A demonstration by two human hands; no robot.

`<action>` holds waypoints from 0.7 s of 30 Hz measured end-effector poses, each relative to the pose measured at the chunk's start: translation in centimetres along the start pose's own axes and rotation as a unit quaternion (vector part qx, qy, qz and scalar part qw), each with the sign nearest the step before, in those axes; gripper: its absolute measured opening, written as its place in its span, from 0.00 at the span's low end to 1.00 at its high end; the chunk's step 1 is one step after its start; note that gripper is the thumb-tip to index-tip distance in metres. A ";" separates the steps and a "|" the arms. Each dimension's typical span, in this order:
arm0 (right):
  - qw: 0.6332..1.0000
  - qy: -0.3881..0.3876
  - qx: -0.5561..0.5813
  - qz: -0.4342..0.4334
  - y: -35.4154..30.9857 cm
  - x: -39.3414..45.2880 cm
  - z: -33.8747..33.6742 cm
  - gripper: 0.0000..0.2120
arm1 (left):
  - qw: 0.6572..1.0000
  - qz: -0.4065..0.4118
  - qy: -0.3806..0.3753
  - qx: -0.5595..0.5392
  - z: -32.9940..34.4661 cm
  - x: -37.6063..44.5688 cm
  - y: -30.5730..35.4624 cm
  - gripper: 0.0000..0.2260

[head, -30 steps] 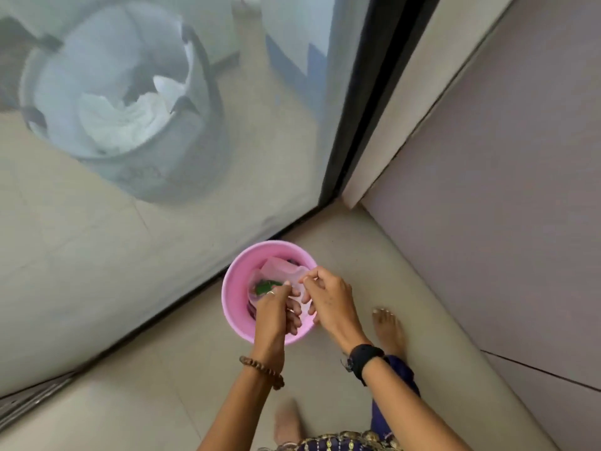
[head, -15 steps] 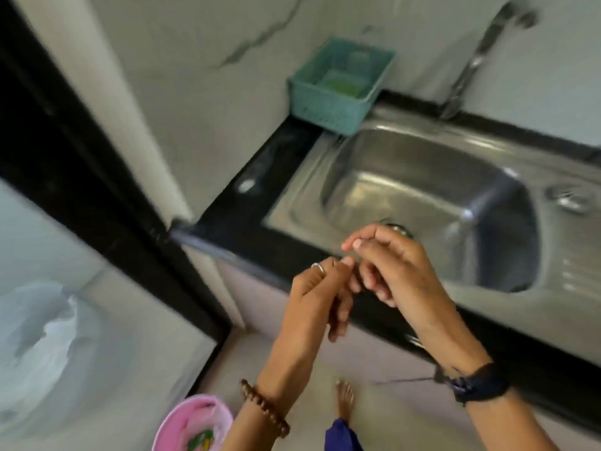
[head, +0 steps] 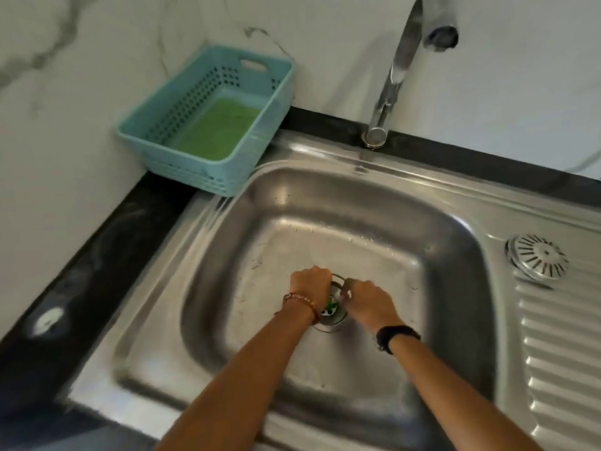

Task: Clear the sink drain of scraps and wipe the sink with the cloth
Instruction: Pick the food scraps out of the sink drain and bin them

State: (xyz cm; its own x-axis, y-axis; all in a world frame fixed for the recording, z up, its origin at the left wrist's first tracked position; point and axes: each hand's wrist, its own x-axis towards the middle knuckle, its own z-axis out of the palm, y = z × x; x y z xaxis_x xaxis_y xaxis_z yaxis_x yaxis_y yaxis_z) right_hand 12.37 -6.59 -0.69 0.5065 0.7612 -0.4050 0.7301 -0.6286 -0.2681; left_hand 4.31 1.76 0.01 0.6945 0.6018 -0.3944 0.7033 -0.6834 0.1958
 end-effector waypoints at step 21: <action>0.974 -0.015 0.183 -0.130 -1.5 -4.0 -4.5 0.09 | 0.907 -0.097 0.030 -0.410 -2.8 -6.4 -2.8 0.06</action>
State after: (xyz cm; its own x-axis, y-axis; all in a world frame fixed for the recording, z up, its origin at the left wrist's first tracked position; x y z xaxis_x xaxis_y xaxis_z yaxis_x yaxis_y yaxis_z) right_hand 11.35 -7.97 5.21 0.3091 0.9005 -0.3058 0.6168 -0.4345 -0.6563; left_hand -1.71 0.95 4.49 0.5361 0.7159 -0.4473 0.6721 -0.0414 0.7393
